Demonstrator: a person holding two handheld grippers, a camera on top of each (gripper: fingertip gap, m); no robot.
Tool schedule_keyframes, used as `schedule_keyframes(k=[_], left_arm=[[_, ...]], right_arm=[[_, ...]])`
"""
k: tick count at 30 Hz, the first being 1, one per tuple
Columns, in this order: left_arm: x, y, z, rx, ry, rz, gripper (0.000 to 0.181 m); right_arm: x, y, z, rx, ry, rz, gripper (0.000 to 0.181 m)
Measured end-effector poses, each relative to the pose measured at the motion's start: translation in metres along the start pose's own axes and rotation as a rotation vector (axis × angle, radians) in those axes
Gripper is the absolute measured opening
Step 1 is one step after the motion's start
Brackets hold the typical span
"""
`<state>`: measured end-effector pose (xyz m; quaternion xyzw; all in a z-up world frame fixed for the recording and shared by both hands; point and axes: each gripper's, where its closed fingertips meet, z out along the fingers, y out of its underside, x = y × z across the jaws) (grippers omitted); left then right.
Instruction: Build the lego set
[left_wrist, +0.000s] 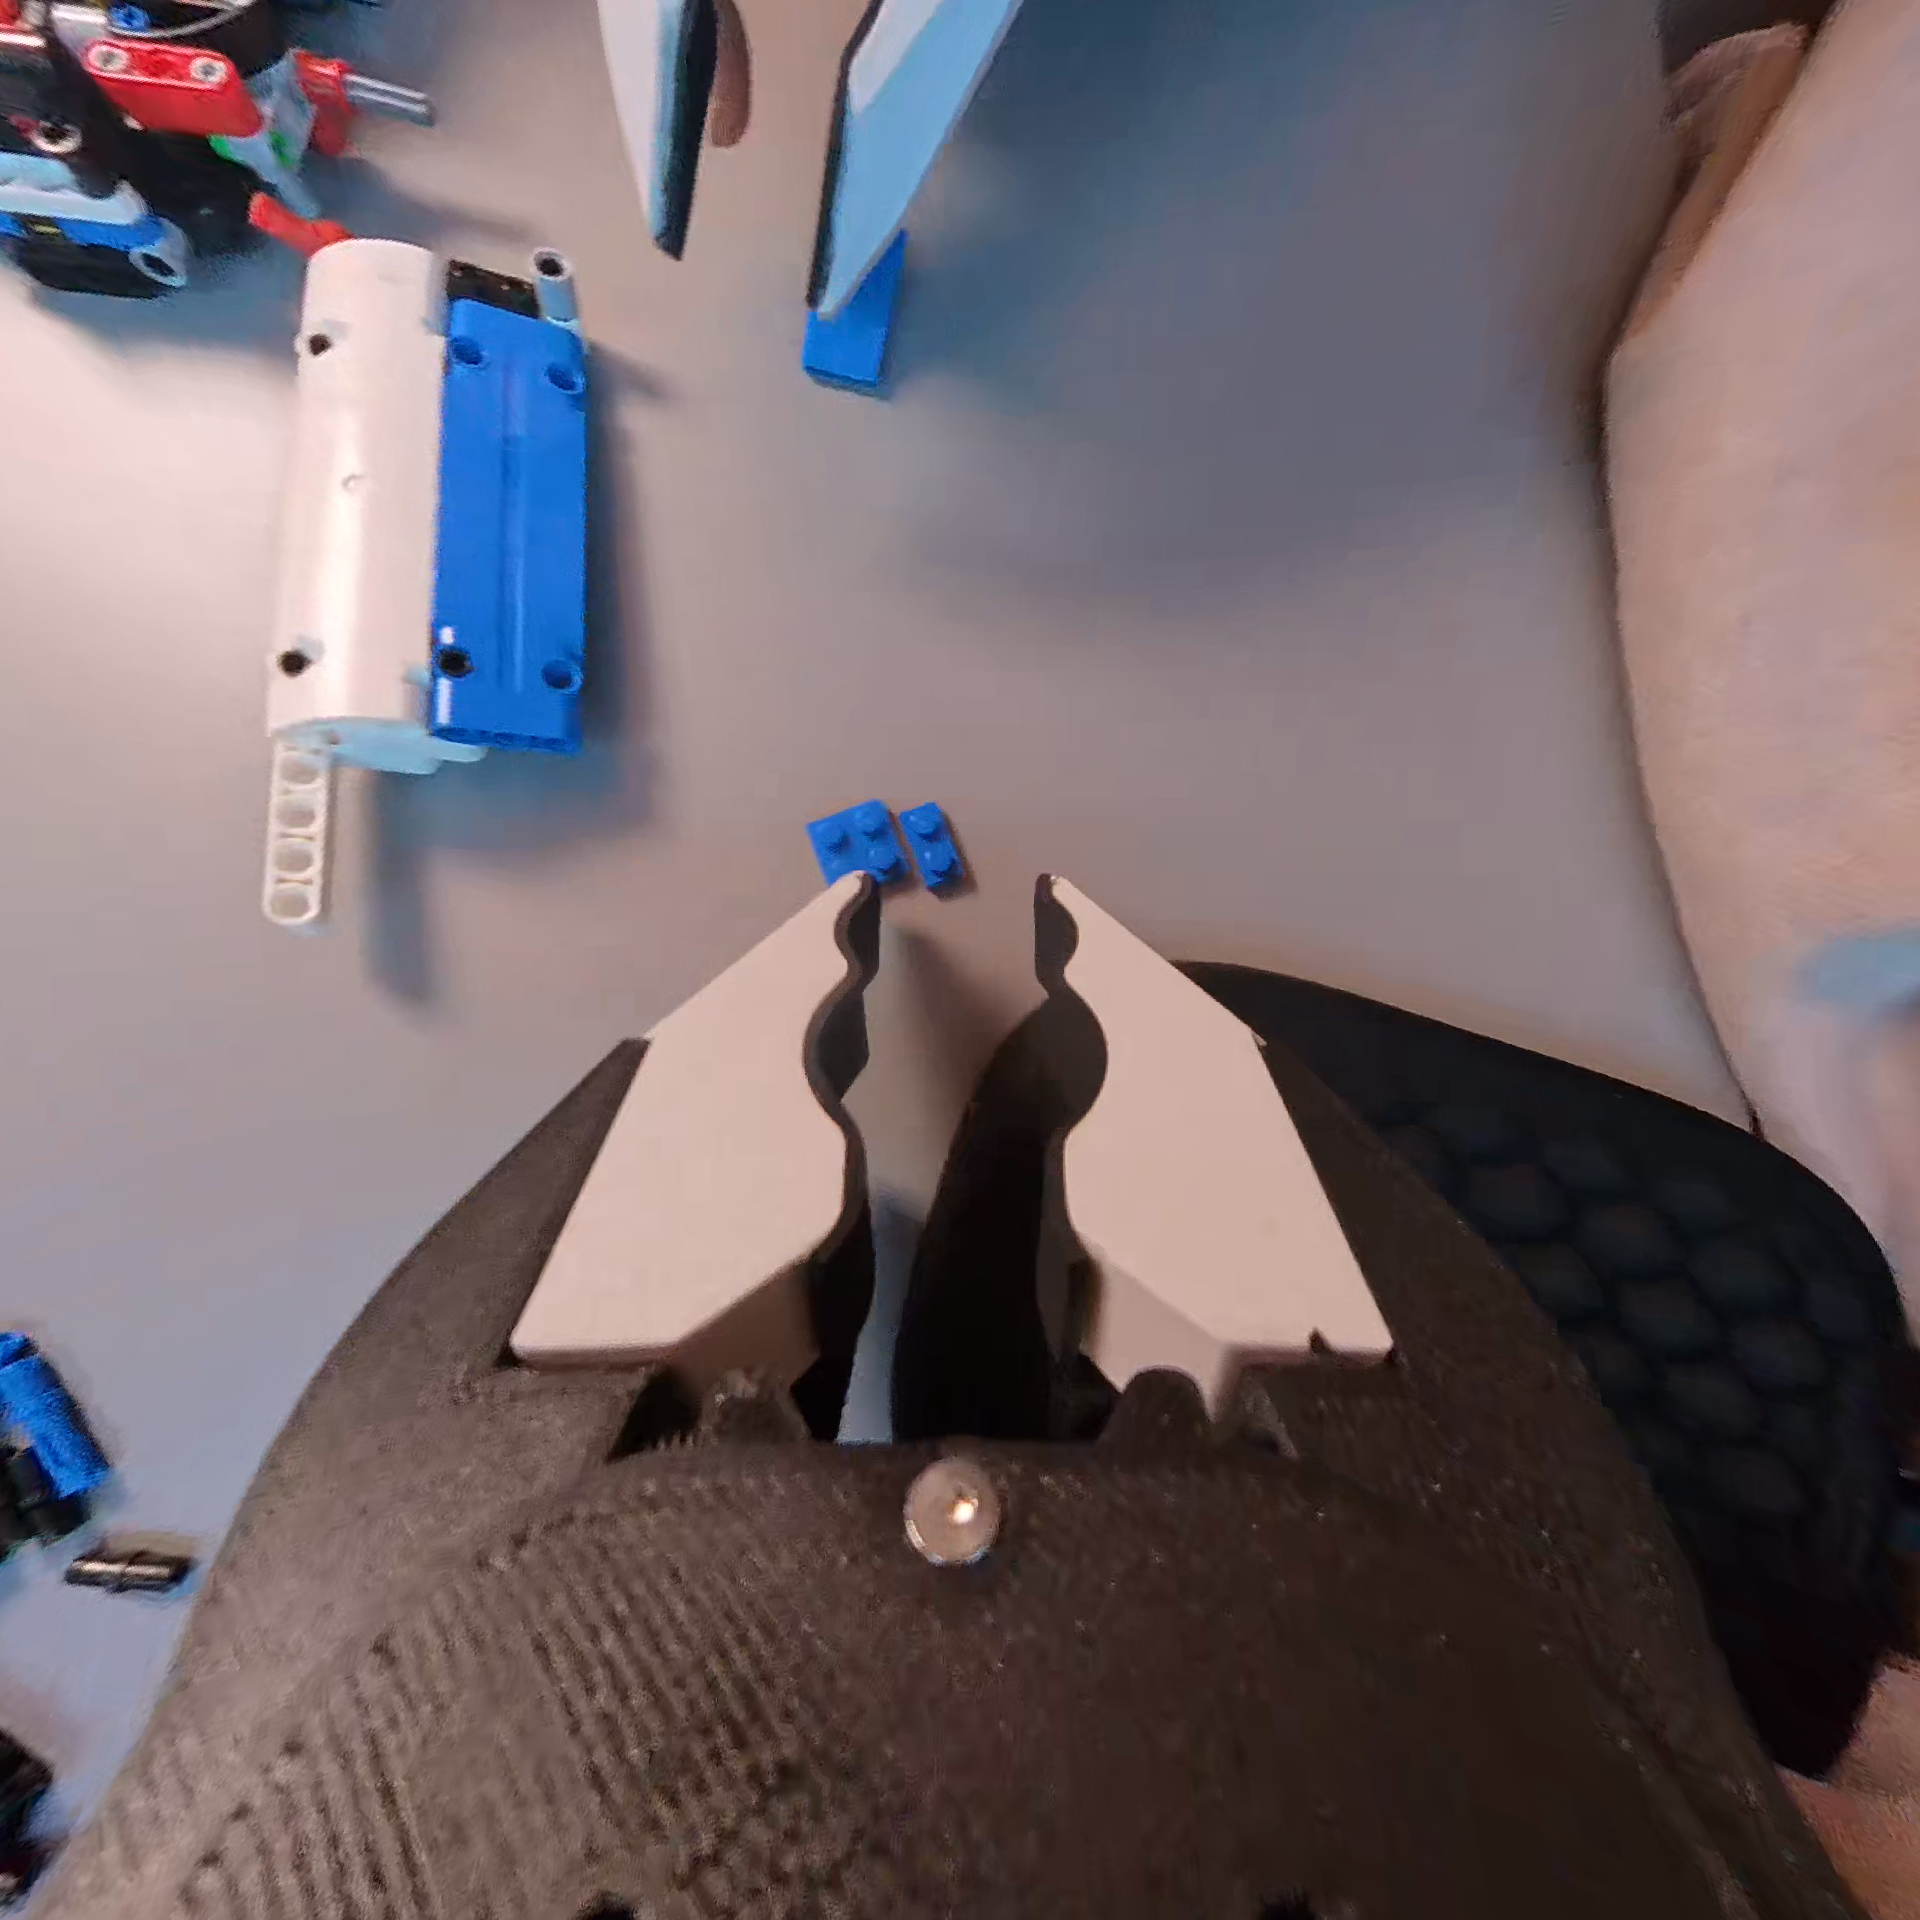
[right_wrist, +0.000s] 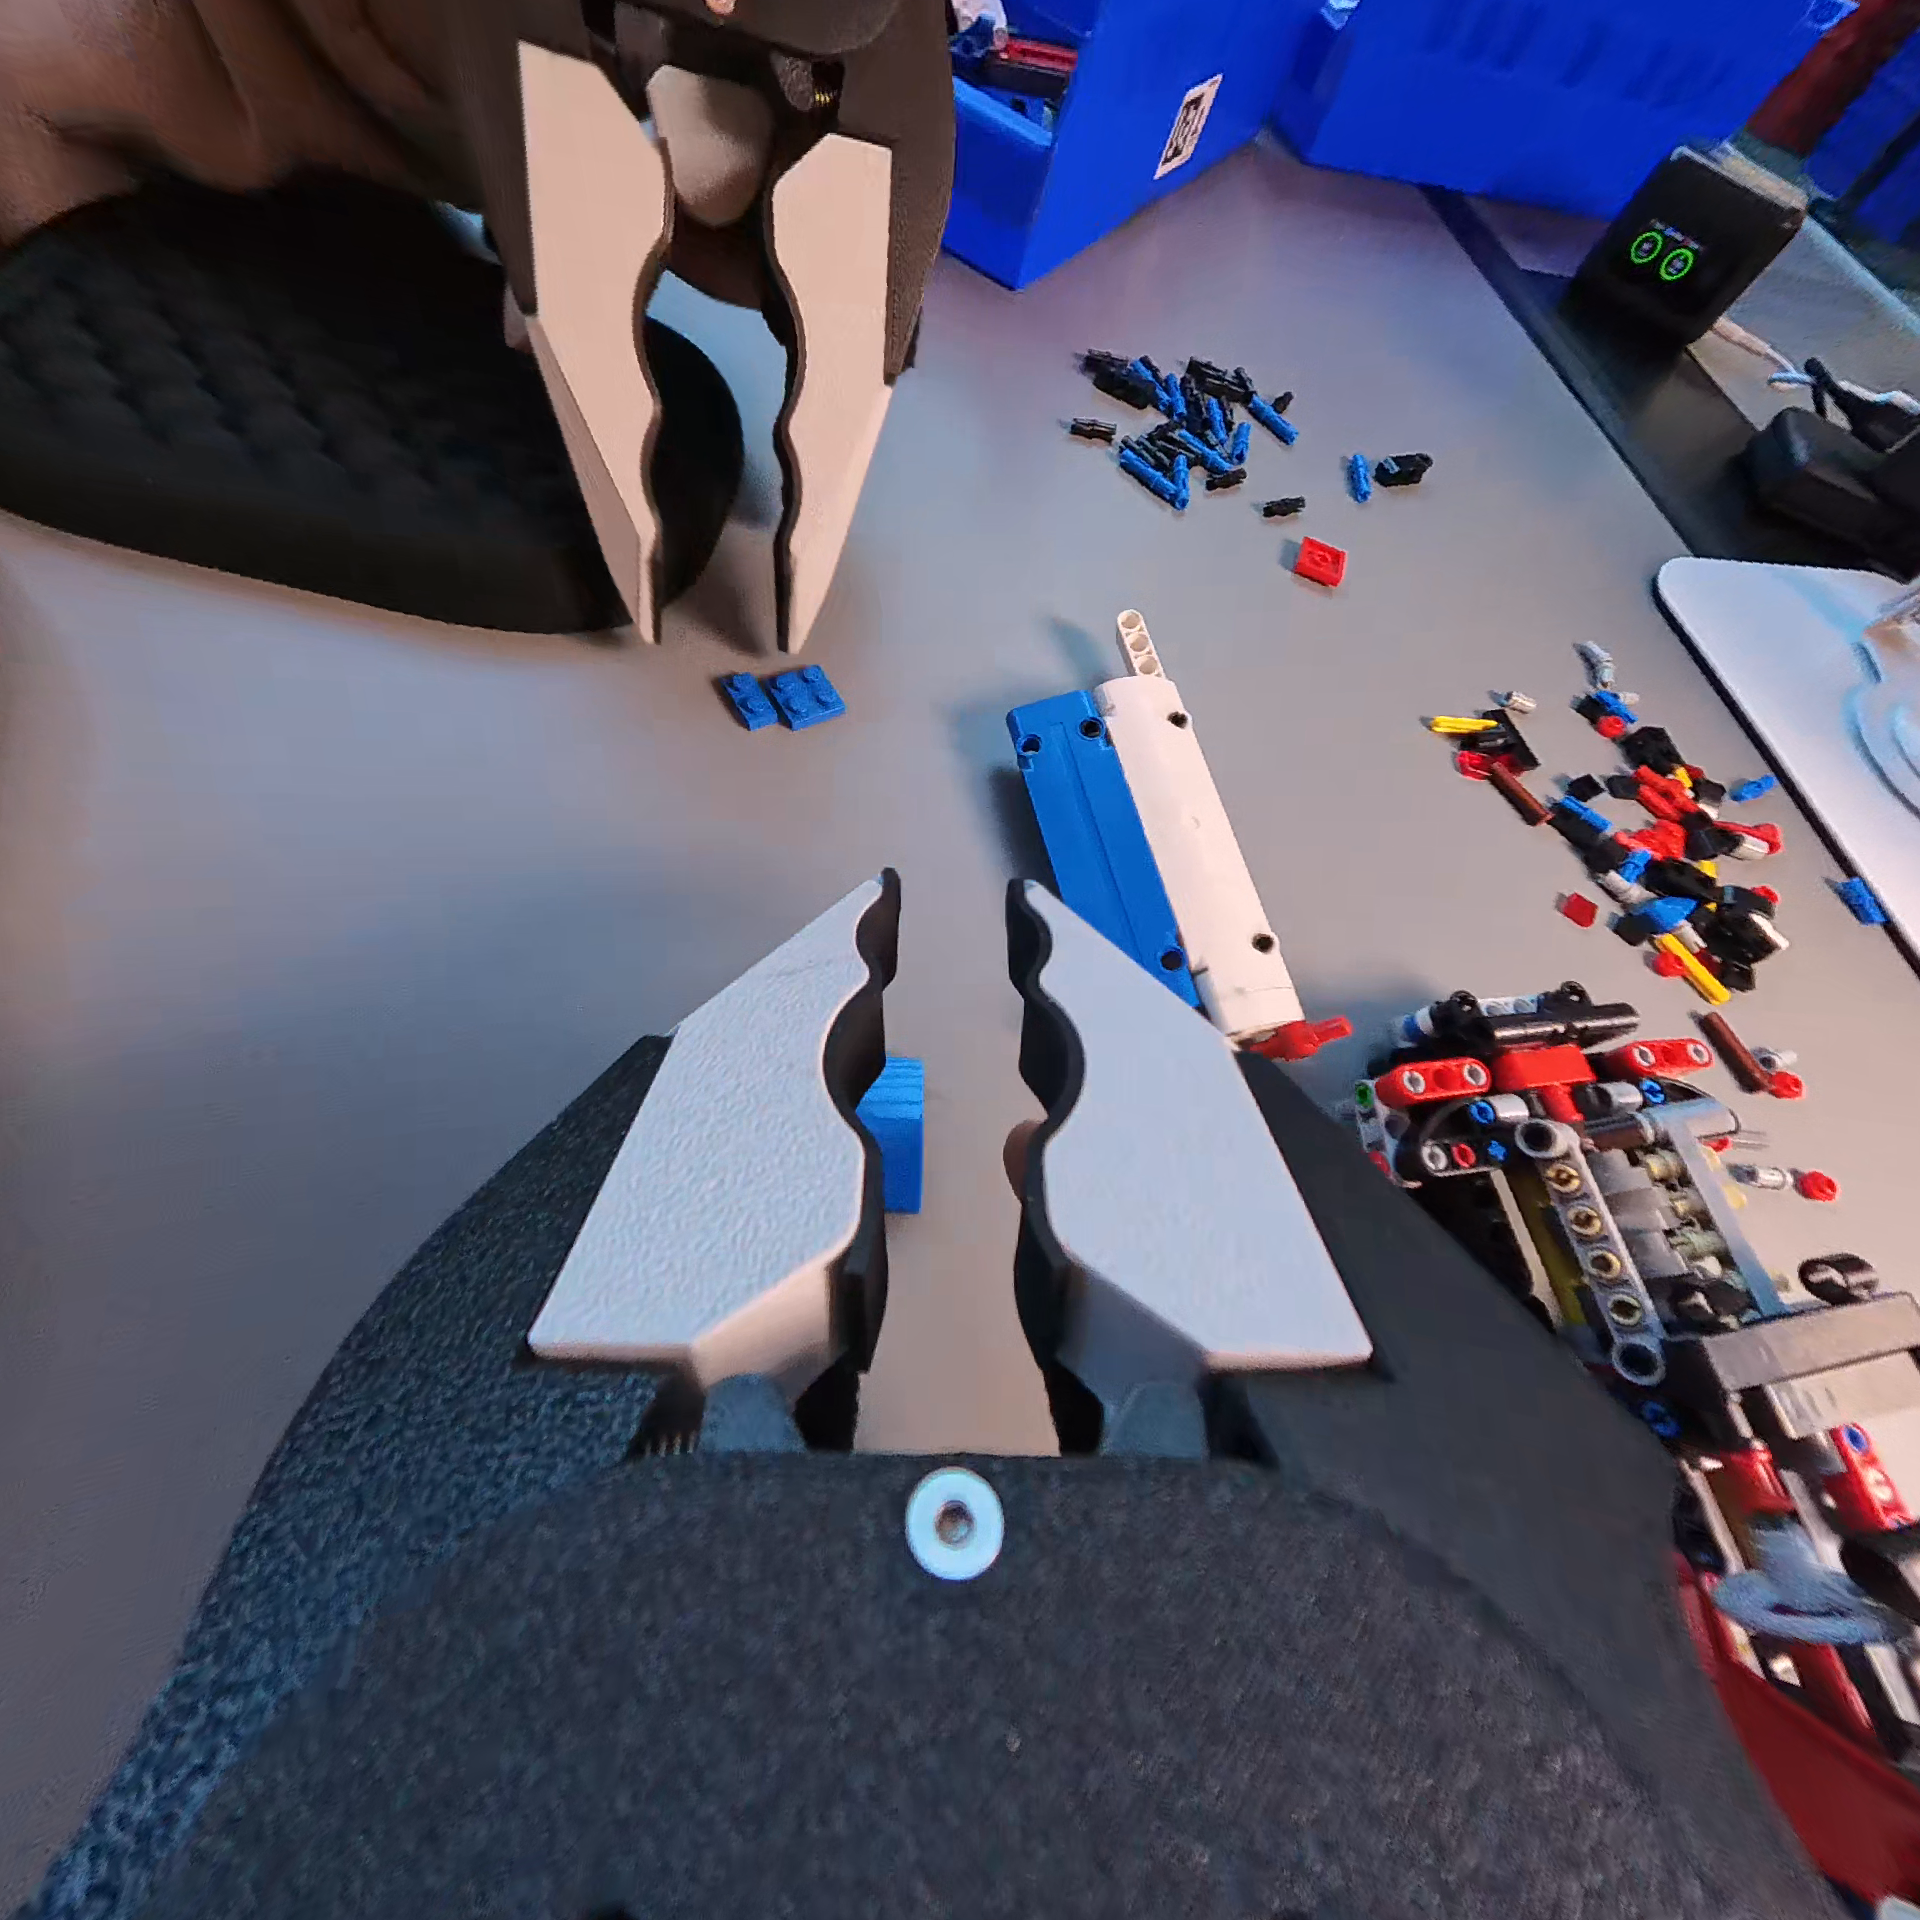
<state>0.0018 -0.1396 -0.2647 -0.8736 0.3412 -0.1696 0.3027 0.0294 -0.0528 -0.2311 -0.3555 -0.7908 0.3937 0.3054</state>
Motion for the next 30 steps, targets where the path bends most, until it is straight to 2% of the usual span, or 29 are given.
schedule_keyframes(k=[4,7,13,16,19,23,30], left_arm=[[-0.015,0.005,-0.003,0.01,-0.055,-0.015,0.022],[-0.012,0.006,0.003,-0.026,-0.049,0.0,0.006],[-0.018,-0.008,0.014,-0.019,-0.146,0.069,0.001],[-0.022,-0.012,0.012,-0.008,-0.181,0.118,0.013],[-0.024,-0.015,0.006,0.039,-0.155,0.124,0.023],[-0.026,-0.012,0.007,0.029,-0.117,0.192,0.031],[-0.018,-0.022,0.011,0.051,0.122,0.293,0.024]], right_arm=[[-0.007,-0.004,0.003,0.006,-0.021,-0.017,0.018],[-0.011,-0.006,0.005,0.005,-0.028,-0.032,0.018],[-0.01,-0.007,0.004,0.015,-0.027,-0.021,0.017],[-0.01,-0.007,0.003,0.018,-0.023,-0.021,0.017],[-0.011,-0.007,0.004,0.016,-0.033,-0.018,0.017],[-0.017,-0.005,0.009,-0.008,-0.059,-0.031,0.018],[-0.022,-0.005,0.011,-0.01,-0.085,-0.038,0.017]])
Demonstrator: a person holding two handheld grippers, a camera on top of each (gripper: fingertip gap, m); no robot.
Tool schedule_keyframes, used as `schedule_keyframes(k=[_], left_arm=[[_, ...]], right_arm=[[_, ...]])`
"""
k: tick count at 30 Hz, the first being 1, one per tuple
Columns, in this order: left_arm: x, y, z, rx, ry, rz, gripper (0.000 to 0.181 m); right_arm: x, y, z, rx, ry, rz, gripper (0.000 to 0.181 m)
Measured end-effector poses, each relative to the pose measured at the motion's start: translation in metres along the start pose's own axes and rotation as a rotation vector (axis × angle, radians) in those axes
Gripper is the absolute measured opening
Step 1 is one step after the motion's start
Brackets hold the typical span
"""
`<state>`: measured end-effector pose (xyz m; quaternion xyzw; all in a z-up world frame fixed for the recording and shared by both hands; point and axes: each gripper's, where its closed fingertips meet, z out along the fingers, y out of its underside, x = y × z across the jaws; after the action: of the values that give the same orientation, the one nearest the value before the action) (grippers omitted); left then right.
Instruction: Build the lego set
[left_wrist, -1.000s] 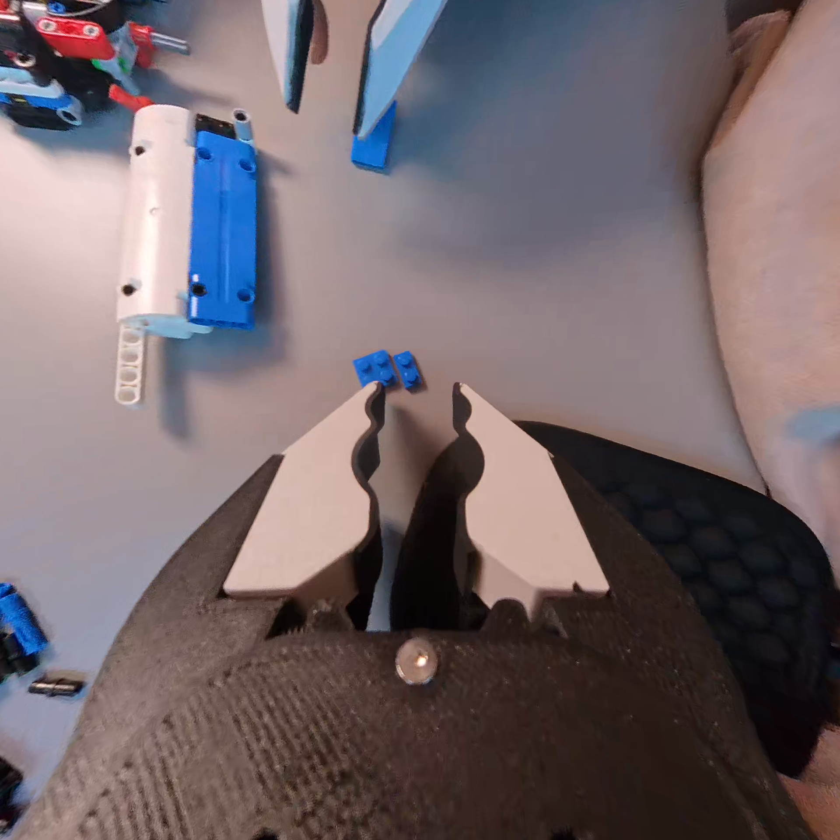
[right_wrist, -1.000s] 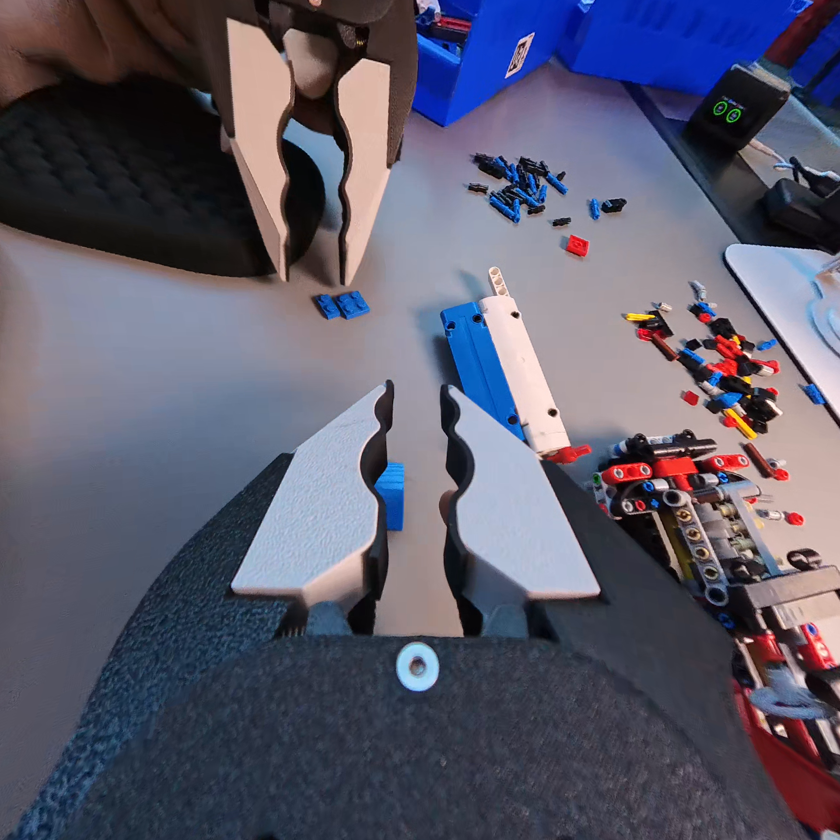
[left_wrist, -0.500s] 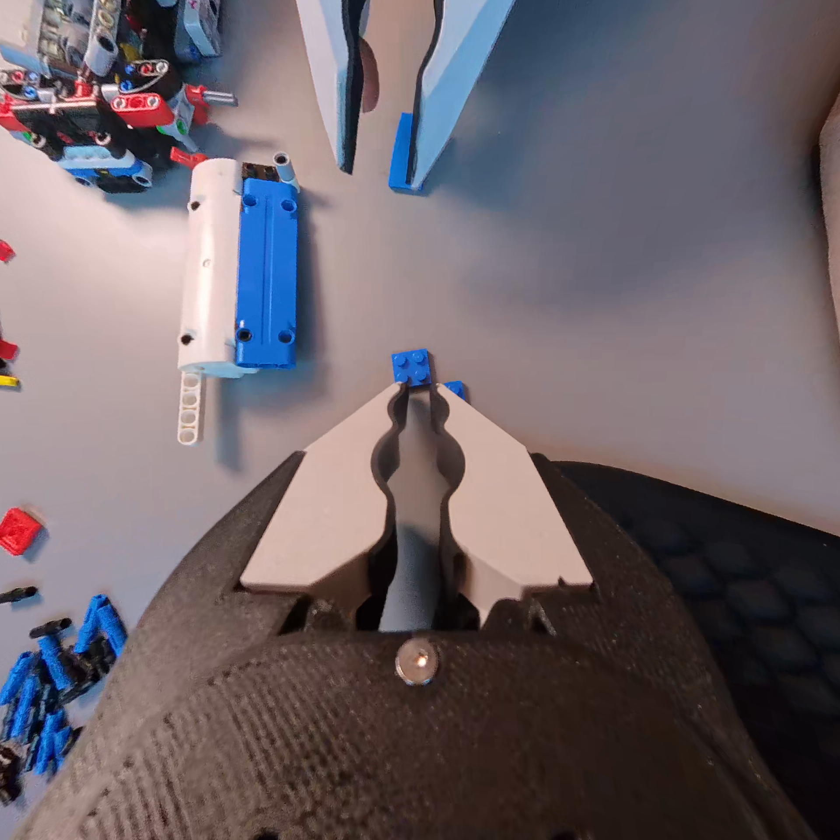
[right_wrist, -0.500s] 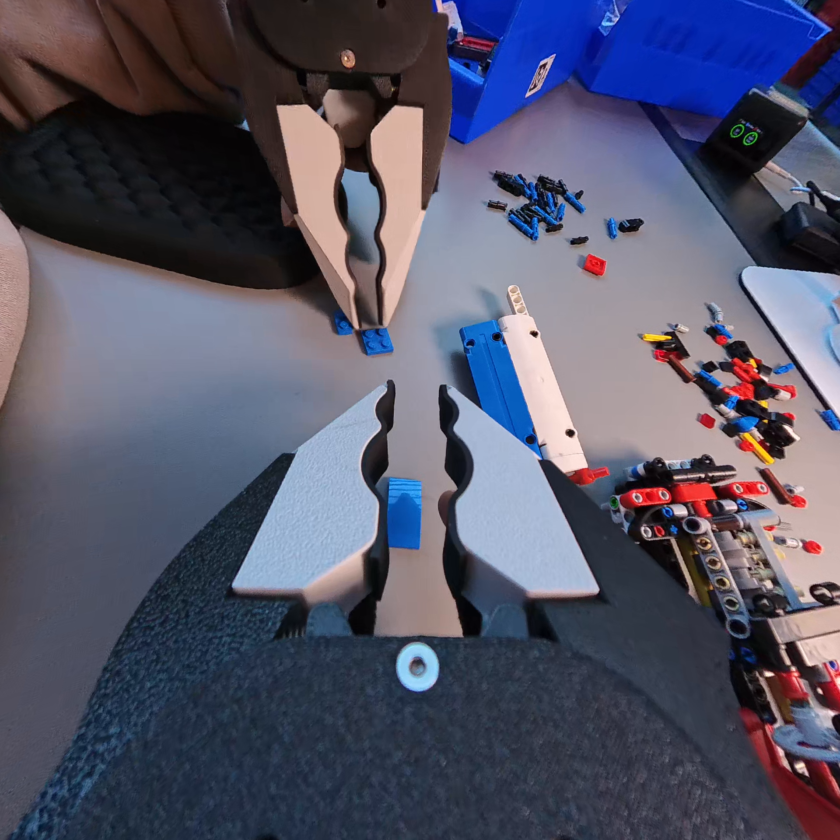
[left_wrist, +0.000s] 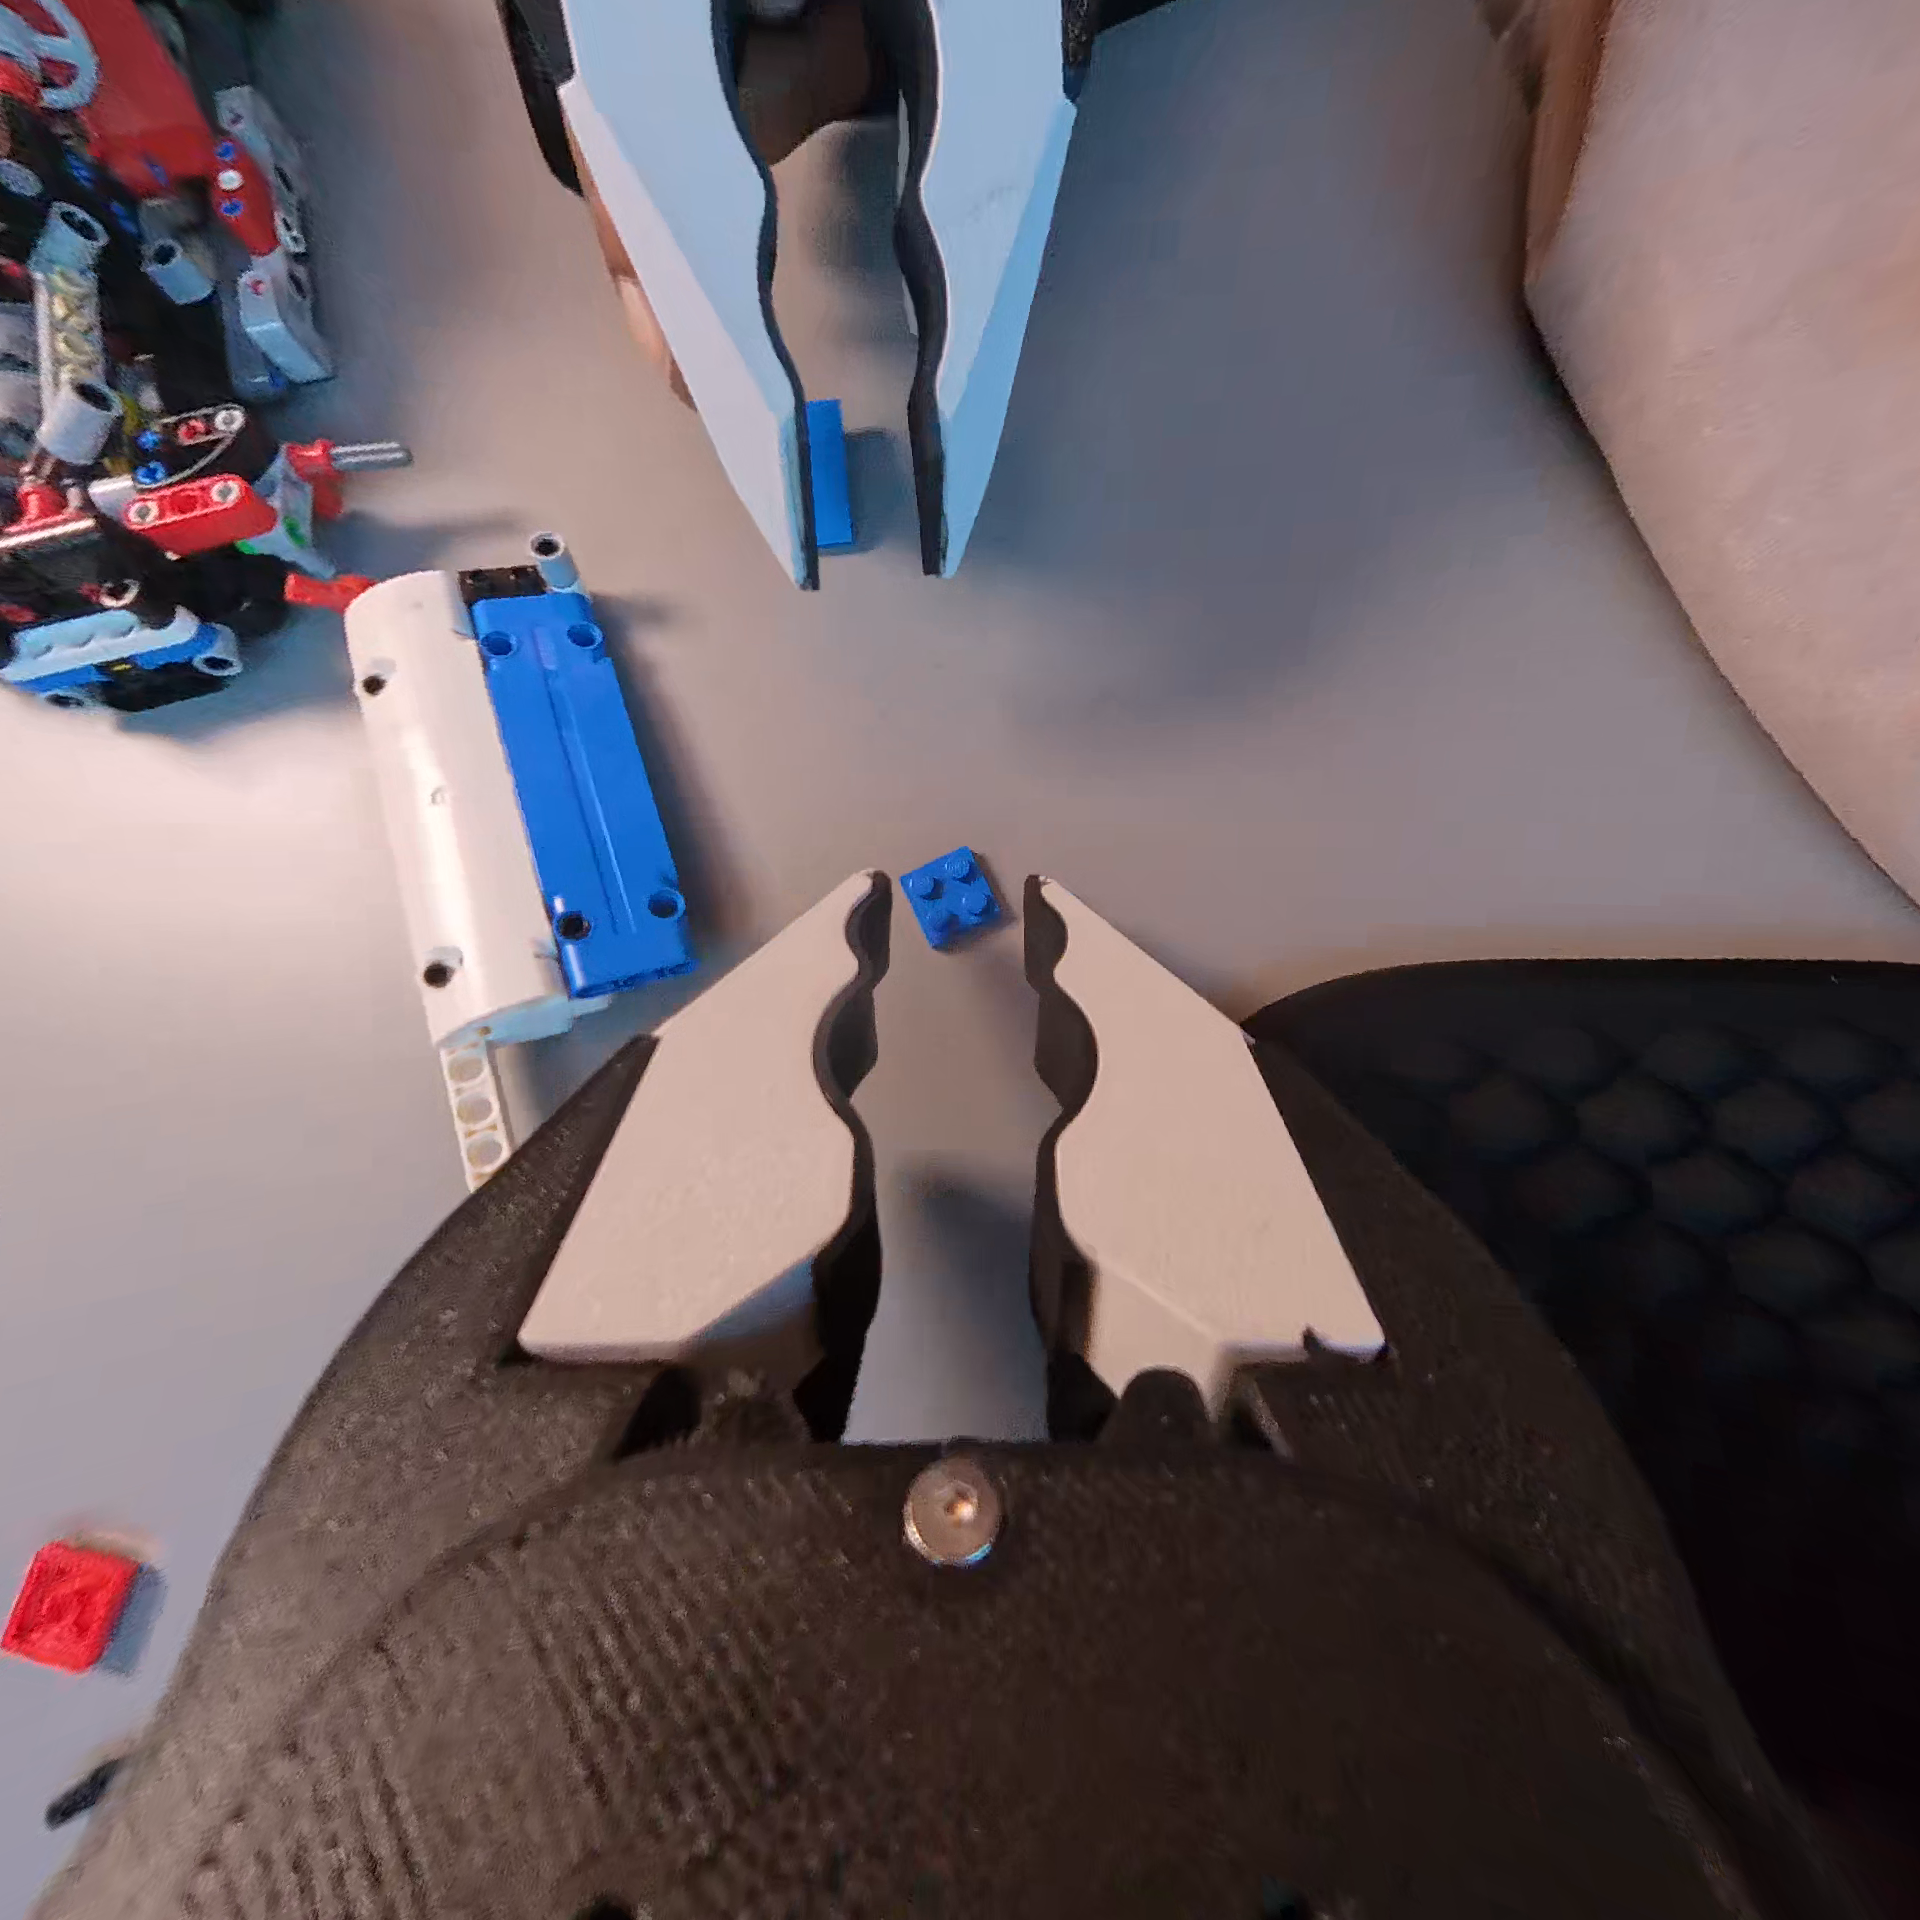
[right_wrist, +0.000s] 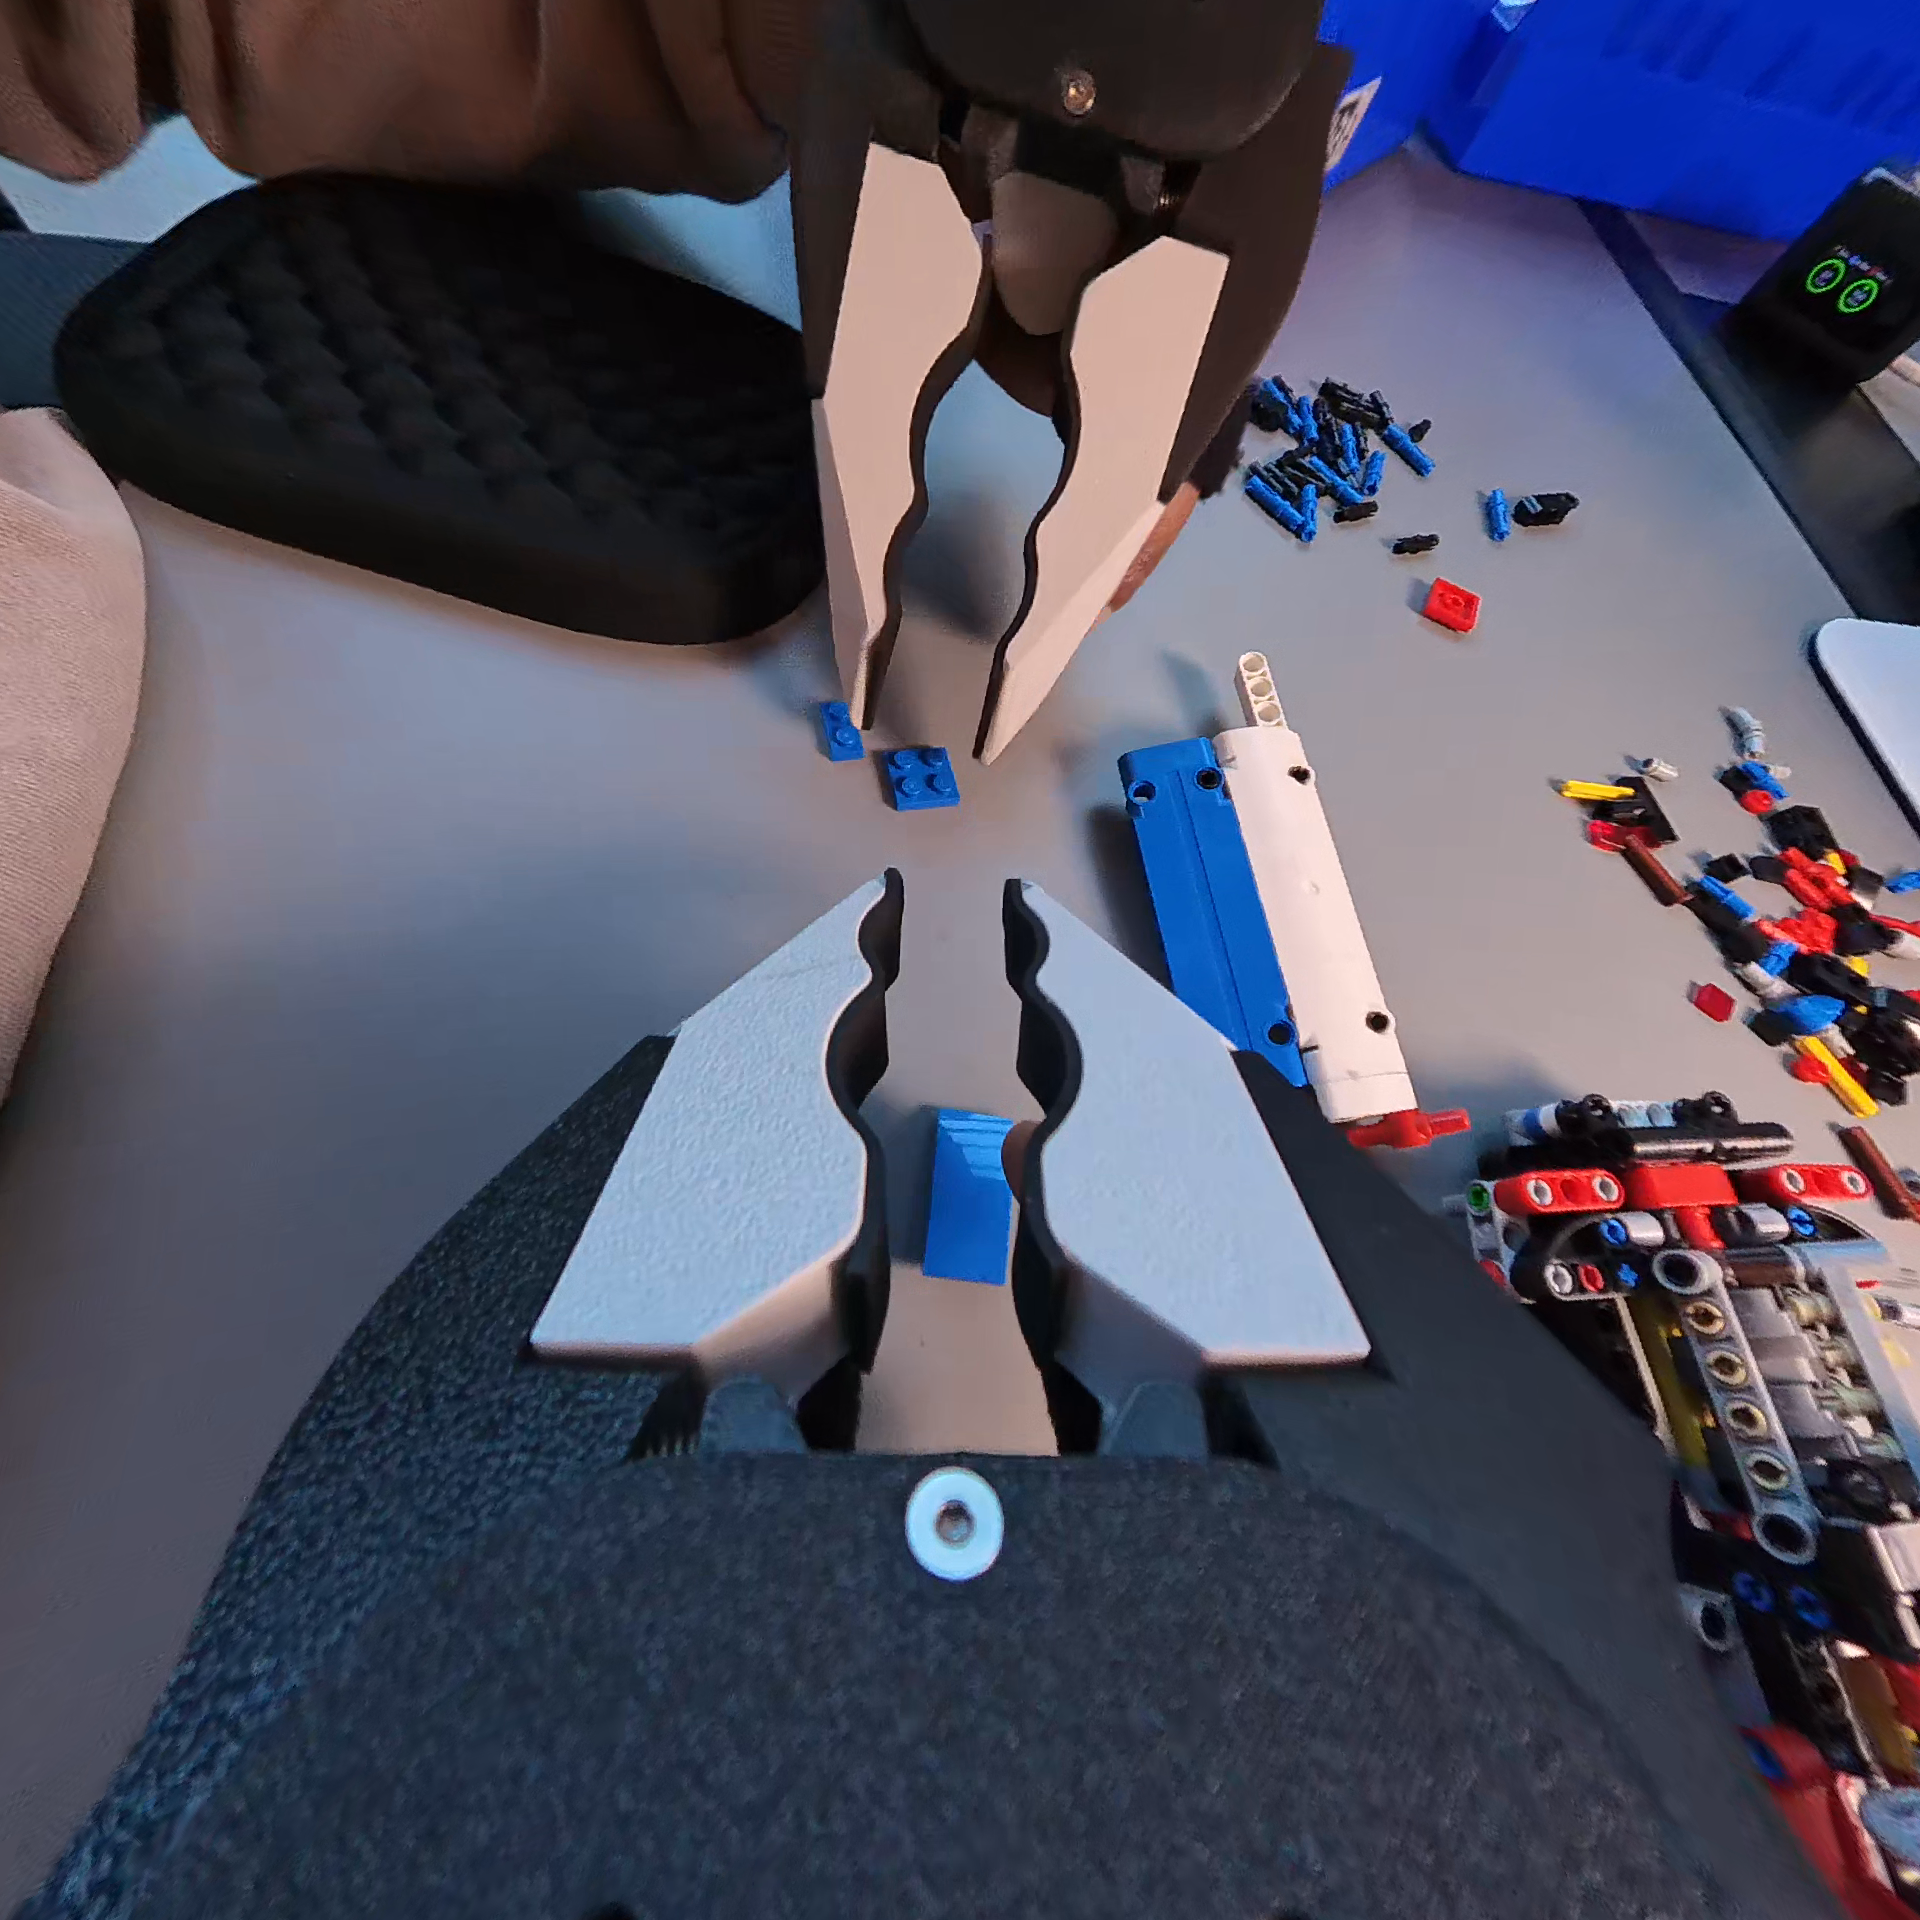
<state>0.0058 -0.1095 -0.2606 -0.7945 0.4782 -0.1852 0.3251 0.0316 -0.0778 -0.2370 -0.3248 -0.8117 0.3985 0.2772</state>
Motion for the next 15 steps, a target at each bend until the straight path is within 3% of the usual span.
schedule_keyframes(k=[9,15], left_arm=[[0.006,0.003,0.01,-0.08,0.217,-0.026,0.031],[0.012,0.011,0.0,-0.097,0.228,-0.127,0.032]], right_arm=[[0.005,0.0,-0.006,0.024,0.004,0.03,0.017],[0.006,0.002,-0.008,0.023,0.006,0.025,0.017]])
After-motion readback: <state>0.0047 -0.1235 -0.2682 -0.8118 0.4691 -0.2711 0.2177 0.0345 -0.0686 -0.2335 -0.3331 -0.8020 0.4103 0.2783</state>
